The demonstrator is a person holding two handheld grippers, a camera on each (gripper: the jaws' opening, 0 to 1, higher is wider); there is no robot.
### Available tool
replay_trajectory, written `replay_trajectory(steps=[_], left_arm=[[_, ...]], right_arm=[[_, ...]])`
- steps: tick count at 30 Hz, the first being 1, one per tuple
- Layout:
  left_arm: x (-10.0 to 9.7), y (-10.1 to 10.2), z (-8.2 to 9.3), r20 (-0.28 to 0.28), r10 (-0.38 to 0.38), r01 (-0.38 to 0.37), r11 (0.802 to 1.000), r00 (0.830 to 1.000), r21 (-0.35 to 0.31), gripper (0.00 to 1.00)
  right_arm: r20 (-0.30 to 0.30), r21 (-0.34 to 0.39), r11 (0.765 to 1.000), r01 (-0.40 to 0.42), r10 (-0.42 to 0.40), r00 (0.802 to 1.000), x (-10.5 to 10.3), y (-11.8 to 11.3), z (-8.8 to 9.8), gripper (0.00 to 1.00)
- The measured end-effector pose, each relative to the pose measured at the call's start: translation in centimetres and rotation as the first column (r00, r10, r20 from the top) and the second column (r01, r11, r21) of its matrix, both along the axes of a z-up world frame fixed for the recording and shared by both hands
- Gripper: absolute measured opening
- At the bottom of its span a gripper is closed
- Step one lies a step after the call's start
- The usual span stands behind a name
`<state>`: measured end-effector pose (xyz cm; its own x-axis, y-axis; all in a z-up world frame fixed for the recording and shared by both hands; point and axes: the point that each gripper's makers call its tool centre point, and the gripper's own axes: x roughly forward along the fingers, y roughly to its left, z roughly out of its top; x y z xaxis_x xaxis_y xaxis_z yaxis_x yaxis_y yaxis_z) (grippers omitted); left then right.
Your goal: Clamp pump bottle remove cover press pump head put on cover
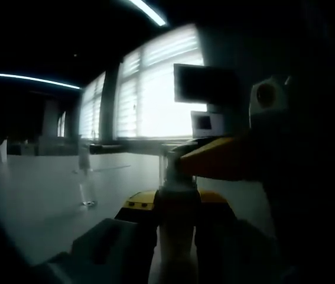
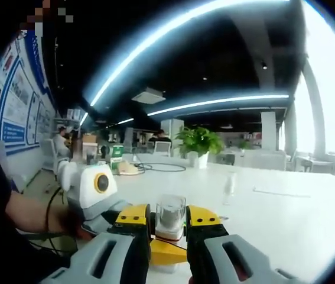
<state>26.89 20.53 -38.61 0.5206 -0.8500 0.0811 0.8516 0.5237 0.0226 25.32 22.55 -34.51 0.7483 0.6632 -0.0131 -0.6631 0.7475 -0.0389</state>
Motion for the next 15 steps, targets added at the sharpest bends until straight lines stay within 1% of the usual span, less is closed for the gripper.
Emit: replay_trajectory(steps=[3,8,15], left_arm=[[0.04,0.03,0.0,0.0,0.0,0.0,1.0,1.0,0.0,0.14],[0.04,0.03,0.0,0.003,0.0,0.0,1.0,1.0,0.001,0.14],[0.1,0.06,-0.01,0.007,-0.002,0.001,1.0,1.0,0.001,0.14]], right_arm=[[-0.002,0.011,1.0,0.023,-0.023,1.0,0.09,-0.02,-0.09,0.16],[0.019,-0.001,0.999,0.047,-0.047,0.999,0.18,0.03,-0.11,0.15],[0.006,0.013,0.999,0.053,-0.053,0.999,0.23,-0.07,-0.13,0.14]])
